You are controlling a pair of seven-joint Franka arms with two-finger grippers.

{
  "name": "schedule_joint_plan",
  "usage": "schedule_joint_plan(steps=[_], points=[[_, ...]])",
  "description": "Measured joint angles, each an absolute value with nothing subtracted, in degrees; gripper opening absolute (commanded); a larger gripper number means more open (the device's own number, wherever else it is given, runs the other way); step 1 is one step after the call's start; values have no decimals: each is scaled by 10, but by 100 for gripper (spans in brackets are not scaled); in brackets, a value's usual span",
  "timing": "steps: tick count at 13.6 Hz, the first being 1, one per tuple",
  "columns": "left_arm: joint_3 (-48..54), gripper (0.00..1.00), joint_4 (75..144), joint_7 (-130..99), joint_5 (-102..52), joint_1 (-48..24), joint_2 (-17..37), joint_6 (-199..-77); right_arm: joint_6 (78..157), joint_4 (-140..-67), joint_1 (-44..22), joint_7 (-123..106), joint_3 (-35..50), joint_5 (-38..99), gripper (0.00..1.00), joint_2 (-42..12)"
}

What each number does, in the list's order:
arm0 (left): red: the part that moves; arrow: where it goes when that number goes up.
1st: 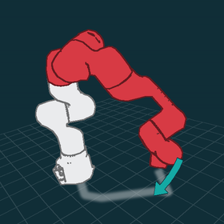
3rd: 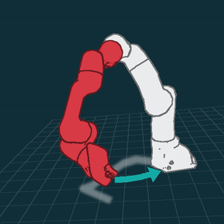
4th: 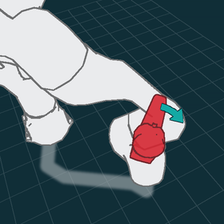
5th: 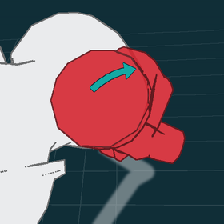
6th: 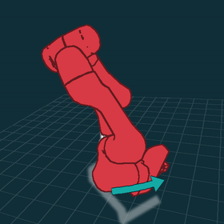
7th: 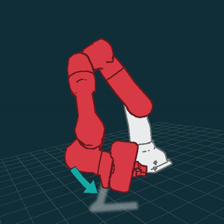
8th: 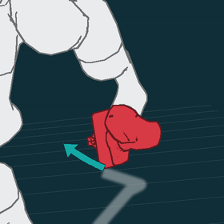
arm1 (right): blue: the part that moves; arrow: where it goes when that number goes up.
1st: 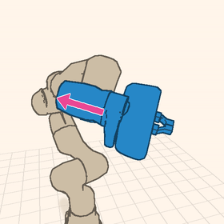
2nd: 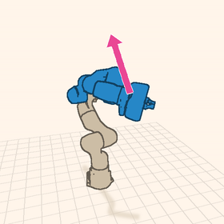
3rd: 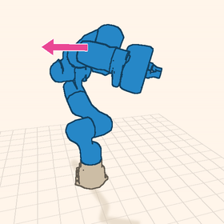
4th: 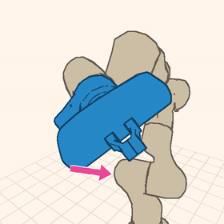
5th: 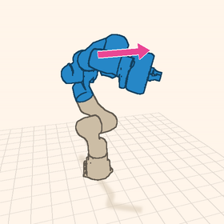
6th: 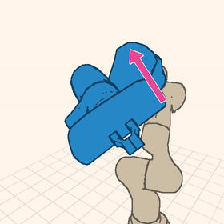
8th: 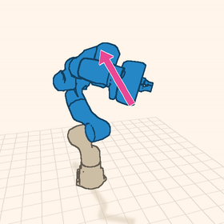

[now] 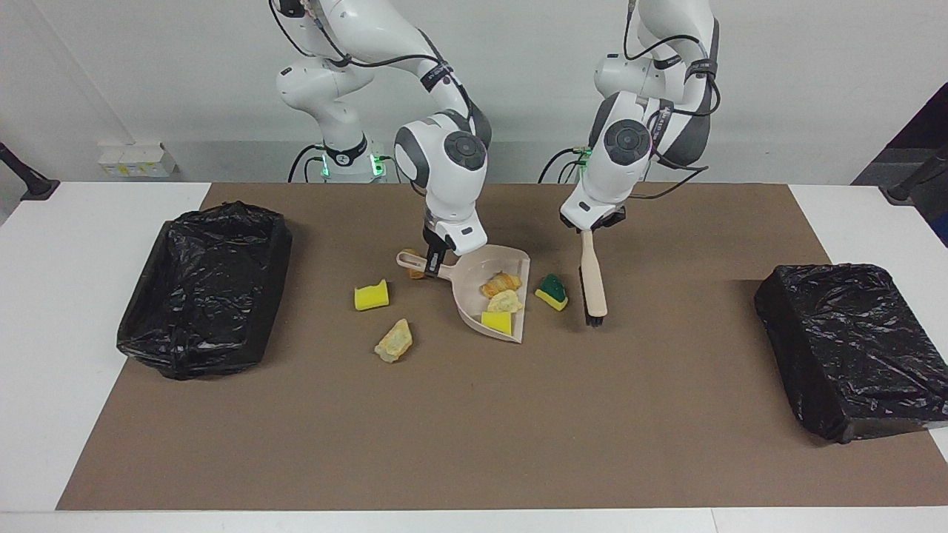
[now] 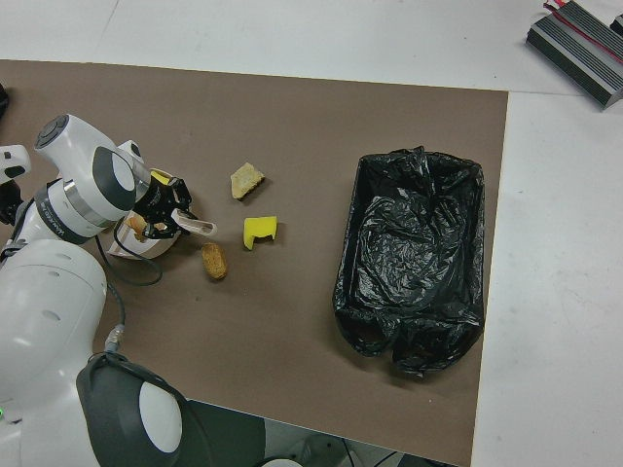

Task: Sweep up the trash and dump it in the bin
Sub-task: 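Carry the dustpan to the black bag and tip it with the right gripper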

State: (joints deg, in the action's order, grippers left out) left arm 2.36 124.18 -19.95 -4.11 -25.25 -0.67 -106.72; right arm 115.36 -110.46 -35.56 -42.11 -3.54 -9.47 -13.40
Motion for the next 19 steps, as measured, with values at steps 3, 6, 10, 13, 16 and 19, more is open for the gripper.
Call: schedule_joint_plan(steps=[3,6,10,13,16,19], points=[[33,0,1263,-194,-42,-273,6,-1123,1154,-1105,-356,-421,-35,-95,0,-134],[37,0,1263,-195,-58,-324,10,-1136,1154,-1105,-356,-421,-35,-95,0,-134],[41,0,1258,-234,-90,-399,7,-1138,1154,-1105,-356,-421,-35,-95,0,-134],[41,0,1250,-261,-90,-415,6,-1138,1154,-1106,-356,-421,-35,-95,0,-134],[33,0,1249,-261,-90,-415,5,-1131,1154,-1106,-356,-421,-35,-95,0,-134],[26,0,1241,-261,-88,-404,-17,-1083,1154,-1106,-356,-421,-35,-95,0,-134]])
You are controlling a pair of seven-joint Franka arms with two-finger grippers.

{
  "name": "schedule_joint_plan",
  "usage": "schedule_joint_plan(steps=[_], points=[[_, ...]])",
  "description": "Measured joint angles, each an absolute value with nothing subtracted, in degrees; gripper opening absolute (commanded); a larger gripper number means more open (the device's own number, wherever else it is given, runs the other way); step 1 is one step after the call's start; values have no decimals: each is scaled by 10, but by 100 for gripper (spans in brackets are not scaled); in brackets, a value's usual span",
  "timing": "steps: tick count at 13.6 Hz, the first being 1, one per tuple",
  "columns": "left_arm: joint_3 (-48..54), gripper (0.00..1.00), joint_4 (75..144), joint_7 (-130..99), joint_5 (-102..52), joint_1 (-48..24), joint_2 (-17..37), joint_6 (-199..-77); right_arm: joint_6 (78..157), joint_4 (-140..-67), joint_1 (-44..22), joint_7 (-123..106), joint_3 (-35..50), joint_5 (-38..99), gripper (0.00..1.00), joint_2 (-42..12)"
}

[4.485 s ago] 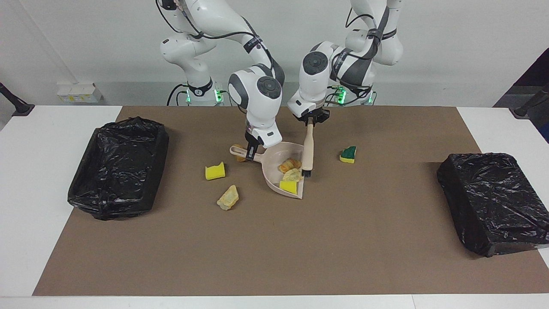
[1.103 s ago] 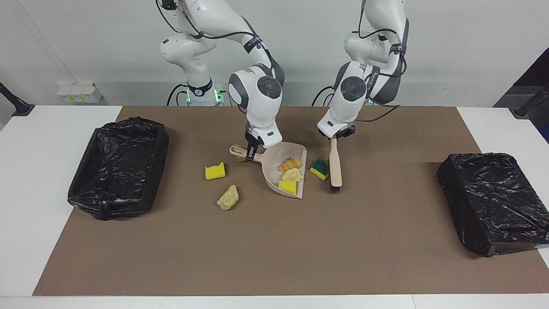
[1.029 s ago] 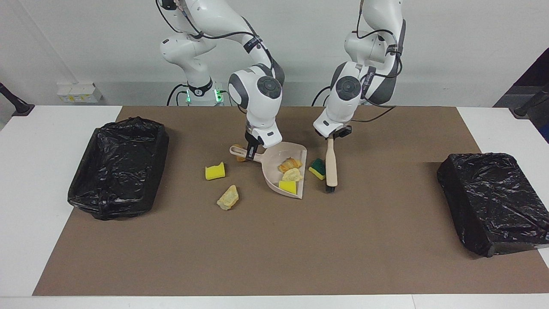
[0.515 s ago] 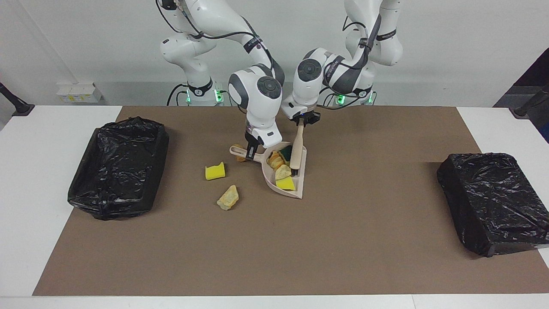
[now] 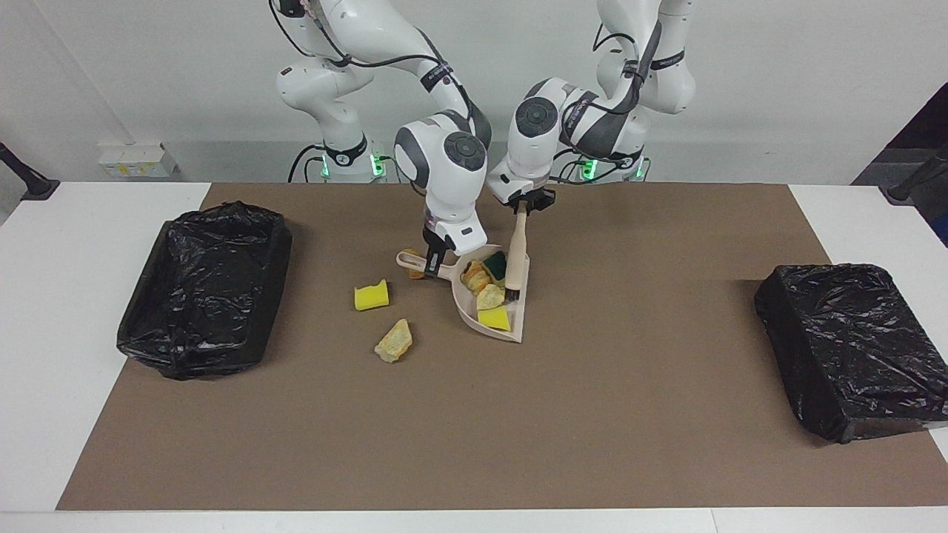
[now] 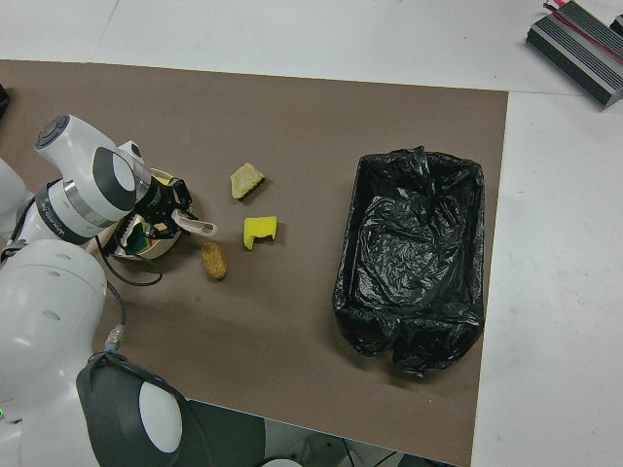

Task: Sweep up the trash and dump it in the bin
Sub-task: 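Carry the dustpan to the black bag and tip it with the right gripper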

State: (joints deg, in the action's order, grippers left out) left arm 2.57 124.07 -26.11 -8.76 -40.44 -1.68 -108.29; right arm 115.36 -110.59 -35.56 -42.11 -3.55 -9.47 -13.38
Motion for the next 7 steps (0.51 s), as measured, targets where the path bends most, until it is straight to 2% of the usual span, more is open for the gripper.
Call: schedule_joint_plan(steps=[7], points=[[20,0,1216,-259,-69,-352,-97,-992,1149,-1106,-347,-421,-36,-95,0,-117]])
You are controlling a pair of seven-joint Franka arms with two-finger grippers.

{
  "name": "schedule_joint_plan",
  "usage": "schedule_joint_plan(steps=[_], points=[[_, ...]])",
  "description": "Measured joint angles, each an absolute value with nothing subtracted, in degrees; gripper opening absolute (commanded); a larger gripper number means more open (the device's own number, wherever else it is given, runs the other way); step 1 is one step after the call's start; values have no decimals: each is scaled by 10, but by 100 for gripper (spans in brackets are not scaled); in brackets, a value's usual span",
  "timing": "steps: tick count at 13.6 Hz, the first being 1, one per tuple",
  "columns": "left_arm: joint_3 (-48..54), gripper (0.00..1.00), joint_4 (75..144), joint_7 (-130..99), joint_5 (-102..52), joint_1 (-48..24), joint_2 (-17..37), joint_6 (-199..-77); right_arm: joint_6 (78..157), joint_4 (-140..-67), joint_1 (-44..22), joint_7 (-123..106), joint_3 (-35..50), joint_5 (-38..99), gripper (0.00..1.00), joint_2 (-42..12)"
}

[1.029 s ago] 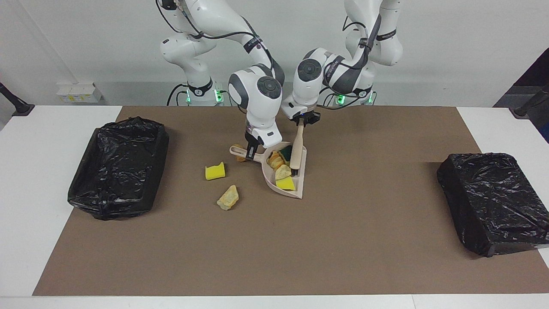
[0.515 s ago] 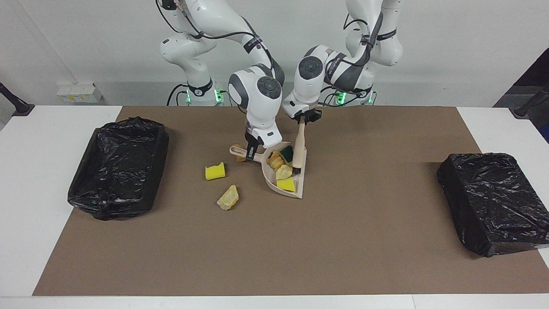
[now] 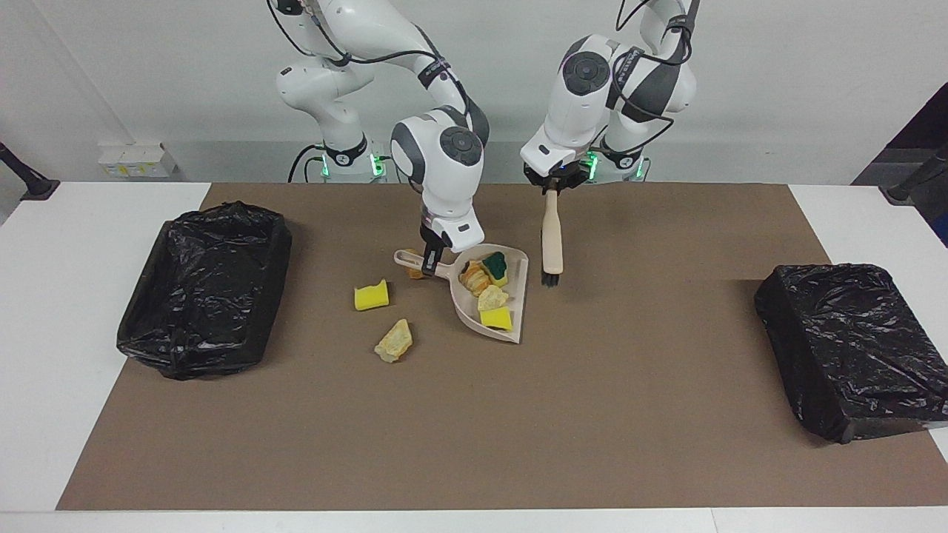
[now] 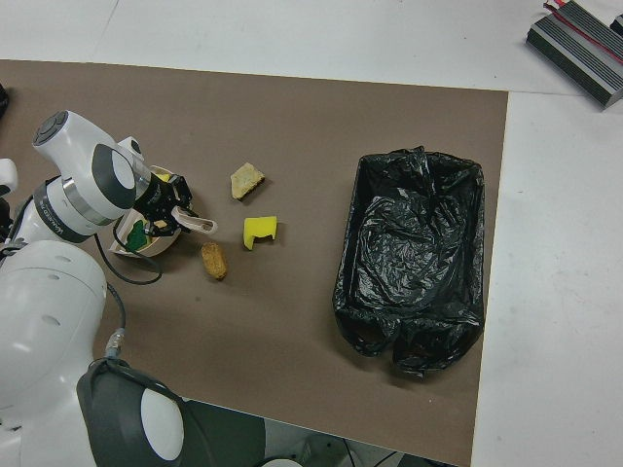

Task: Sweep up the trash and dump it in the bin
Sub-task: 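Carry the dustpan to the black bag and tip it with the right gripper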

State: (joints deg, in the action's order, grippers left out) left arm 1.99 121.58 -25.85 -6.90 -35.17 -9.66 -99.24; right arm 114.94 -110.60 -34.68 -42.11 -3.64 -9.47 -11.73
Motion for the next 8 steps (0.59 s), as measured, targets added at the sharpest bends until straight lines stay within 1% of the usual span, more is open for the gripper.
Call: schedule_joint_plan(steps=[4,8], points=[[16,0,1216,-260,-62,-343,-98,-986,1130,-1105,-315,-452,-37,-74,0,-85],[15,0,1218,-260,-61,-332,-98,-985,1077,-1093,-220,-585,-38,-67,0,-37]])
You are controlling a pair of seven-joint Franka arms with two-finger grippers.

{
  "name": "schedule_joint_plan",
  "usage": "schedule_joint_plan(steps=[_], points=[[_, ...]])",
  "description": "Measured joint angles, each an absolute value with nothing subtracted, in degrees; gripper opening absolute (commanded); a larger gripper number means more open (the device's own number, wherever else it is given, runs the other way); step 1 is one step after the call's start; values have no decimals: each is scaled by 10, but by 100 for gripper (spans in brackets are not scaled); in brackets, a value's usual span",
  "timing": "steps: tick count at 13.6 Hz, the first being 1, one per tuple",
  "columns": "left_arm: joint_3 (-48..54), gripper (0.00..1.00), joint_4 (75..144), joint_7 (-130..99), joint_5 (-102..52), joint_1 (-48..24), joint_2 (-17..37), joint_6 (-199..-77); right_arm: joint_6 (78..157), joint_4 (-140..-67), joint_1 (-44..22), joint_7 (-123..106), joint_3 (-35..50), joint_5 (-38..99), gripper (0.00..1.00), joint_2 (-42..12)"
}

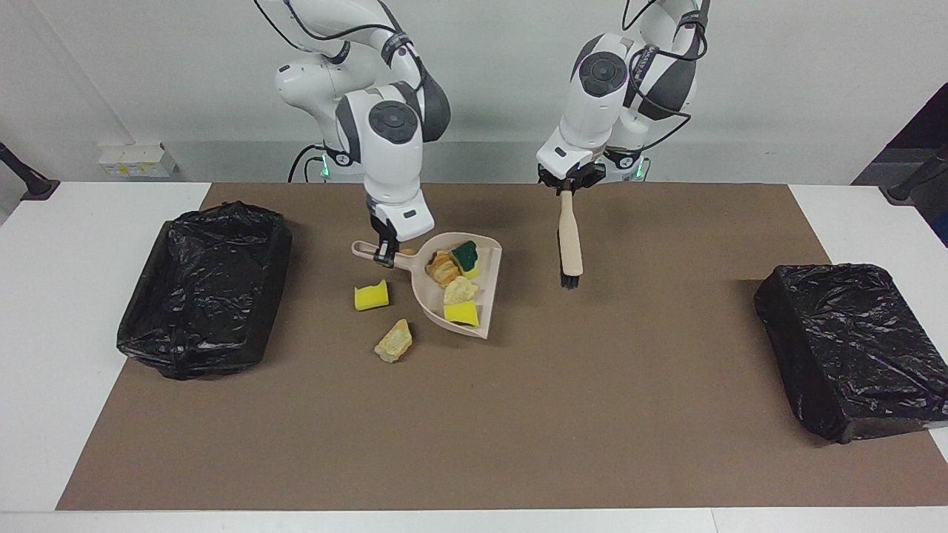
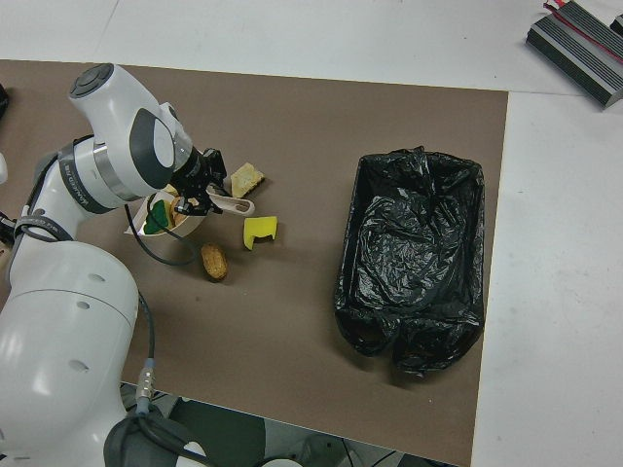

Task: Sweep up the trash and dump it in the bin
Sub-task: 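Carry the dustpan to the black bag and tip it with the right gripper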

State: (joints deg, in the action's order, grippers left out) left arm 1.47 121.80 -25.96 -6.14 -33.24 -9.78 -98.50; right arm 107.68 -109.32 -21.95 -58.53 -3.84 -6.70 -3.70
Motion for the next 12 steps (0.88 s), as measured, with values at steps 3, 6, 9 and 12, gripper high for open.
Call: schedule_joint_plan(steps=[3,6,9,12], points=[[16,0,1224,-260,-61,-332,-99,-985,1045,-1064,-116,-717,-42,-40,0,-16],[26,0,1256,-269,-61,-338,-115,-986,1021,-1033,-12,-812,-46,-33,0,-14],[36,0,1327,-340,-61,-391,-144,-1034,1013,-1020,75,-871,-48,-33,0,-14],[41,0,1400,-444,-62,-472,-157,-1131,1010,-995,145,-944,-50,-40,0,-21]])
